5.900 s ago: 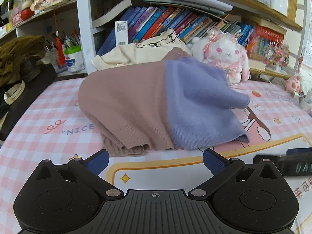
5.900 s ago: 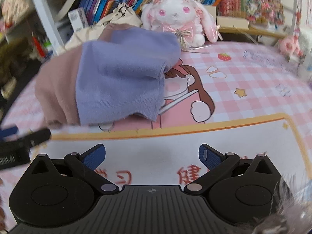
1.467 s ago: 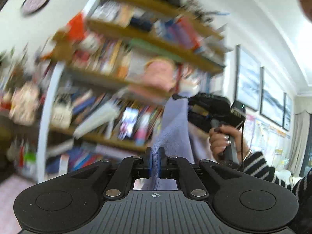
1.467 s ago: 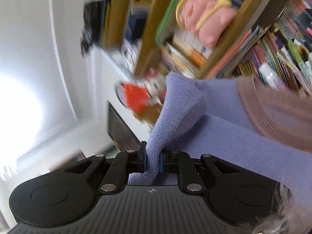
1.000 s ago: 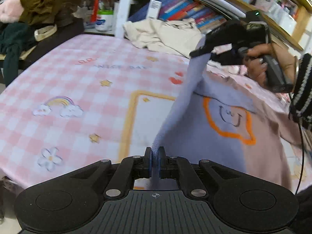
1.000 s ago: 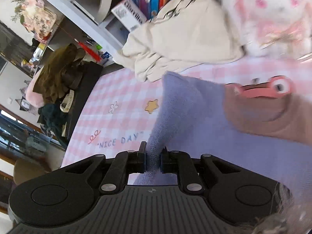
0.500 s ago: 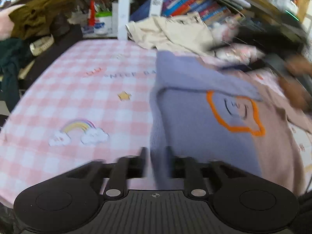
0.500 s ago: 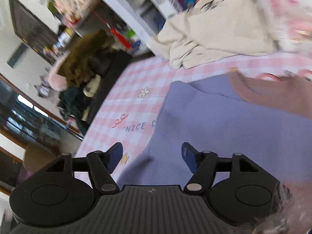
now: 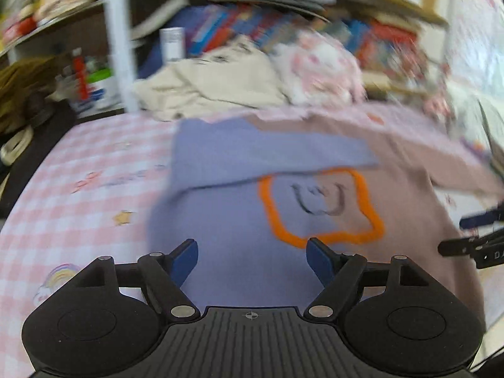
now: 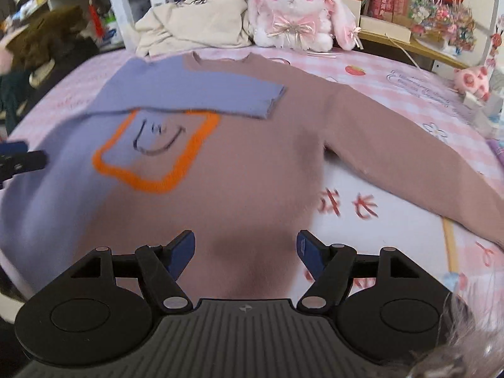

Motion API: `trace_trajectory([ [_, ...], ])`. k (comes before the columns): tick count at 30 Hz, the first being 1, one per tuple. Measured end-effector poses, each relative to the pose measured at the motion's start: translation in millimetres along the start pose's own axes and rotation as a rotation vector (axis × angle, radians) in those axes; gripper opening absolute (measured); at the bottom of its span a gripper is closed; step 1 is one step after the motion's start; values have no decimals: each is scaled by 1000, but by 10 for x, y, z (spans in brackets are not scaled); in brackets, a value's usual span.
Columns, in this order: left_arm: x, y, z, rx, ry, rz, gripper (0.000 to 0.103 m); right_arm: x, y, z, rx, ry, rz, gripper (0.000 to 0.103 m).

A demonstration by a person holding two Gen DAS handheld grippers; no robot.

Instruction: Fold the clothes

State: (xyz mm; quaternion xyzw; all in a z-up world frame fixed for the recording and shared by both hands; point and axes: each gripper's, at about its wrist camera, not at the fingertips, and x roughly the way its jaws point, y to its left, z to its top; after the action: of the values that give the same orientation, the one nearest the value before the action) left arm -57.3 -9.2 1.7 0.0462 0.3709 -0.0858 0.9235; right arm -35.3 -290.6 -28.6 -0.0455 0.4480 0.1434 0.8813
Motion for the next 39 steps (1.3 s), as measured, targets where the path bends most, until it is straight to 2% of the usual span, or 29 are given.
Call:
trace_trajectory([
  [4, 62, -225, 16, 67, 22, 8, 78, -32, -57, -96, -26, 15, 9, 68],
  [6, 40, -196, 21, 60, 26, 47, 78, -10, -58, -87, -41, 17, 25, 68],
  [8, 17, -167, 26, 52, 31, 87, 78, 13, -58, -79, -56, 19, 42, 64],
  [10, -5, -138, 32, 45, 36, 126, 78, 36, -59, -70, -72, 21, 59, 56],
  [12, -25, -99, 29, 35, 43, 167, 78, 59, -60, -62, -87, 23, 76, 55],
  [14, -26, 15, -35, 3, 72, 223, 78, 81, -60, -53, -102, 25, 92, 48],
  [16, -42, 160, -104, -61, 103, 244, 78, 104, -61, -45, -117, 27, 109, 25],
  [19, -61, 326, -199, -170, 123, 259, 73, 142, -118, 2, -115, 23, 103, 12],
  [22, 5, 415, -289, -254, 160, 255, 58, 173, -285, 59, -84, 5, 36, 11],
  [23, 53, 406, -311, -255, 178, 249, 48, 175, -371, 61, -66, 1, 16, 11],
  [25, 146, 337, -331, -233, 206, 232, 40, 149, -475, 33, -45, 7, 17, 11],
  [30, 243, 148, -253, -160, 199, 193, 11, 67, -601, -63, -13, 23, 43, 11],
  [35, 316, 196, -194, -128, 214, 206, 7, -19, -531, -181, -17, 21, 70, 11],
  [37, 297, 181, -162, -108, 216, 227, 15, -24, -555, -184, 8, 19, 81, 11],
  [39, 209, 99, -88, -53, 182, 284, 17, -17, -568, -176, 5, 16, 84, 12],
])
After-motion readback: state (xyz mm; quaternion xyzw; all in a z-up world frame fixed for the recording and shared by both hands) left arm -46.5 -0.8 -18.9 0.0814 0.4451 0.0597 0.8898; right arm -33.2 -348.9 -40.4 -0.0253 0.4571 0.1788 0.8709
